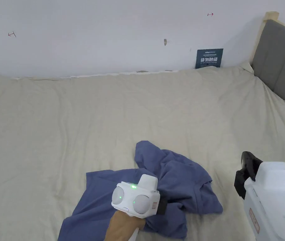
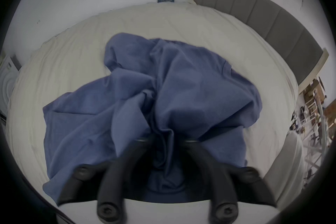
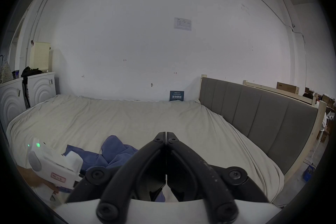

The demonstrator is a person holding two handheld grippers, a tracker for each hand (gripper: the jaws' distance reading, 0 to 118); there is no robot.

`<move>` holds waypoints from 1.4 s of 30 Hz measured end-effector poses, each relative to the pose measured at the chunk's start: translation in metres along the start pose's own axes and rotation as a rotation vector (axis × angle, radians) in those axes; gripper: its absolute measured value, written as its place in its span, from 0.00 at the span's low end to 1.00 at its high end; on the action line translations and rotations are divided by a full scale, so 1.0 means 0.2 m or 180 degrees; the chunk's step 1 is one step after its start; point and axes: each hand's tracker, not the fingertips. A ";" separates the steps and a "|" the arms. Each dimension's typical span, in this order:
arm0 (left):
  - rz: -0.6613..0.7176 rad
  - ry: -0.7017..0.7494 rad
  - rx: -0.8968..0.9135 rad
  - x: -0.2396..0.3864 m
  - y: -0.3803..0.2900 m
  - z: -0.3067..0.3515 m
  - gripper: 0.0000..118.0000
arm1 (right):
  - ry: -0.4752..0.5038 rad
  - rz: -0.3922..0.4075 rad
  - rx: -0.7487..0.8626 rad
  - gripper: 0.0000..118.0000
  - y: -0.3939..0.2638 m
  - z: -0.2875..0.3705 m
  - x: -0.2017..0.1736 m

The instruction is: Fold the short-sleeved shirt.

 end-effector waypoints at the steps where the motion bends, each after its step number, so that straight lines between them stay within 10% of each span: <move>1: 0.0078 -0.0035 0.0135 -0.02 0.01 0.06 0.83 | 0.0009 0.0001 0.0011 0.01 0.01 0.00 -0.01; 3: 0.0222 -0.0053 0.0348 -0.05 0.05 0.16 0.98 | 0.0021 0.0004 0.0046 0.01 0.03 0.01 -0.03; 19: 0.0297 0.1233 0.2629 -0.41 0.00 1.21 0.94 | 0.0190 0.0072 0.0469 0.01 0.28 0.08 -0.21; 23: 0.0363 0.1574 0.2888 -0.50 -0.09 1.28 0.73 | 0.0236 0.0093 0.0532 0.01 0.31 0.09 -0.25; 27: 0.0305 0.1645 0.2848 -0.57 -0.15 1.28 0.00 | 0.0271 0.0099 0.0574 0.01 0.32 0.10 -0.27; 42: 0.0606 0.1305 0.1584 -0.68 -0.25 1.16 0.00 | 0.0317 0.0150 0.0490 0.01 0.29 0.09 -0.29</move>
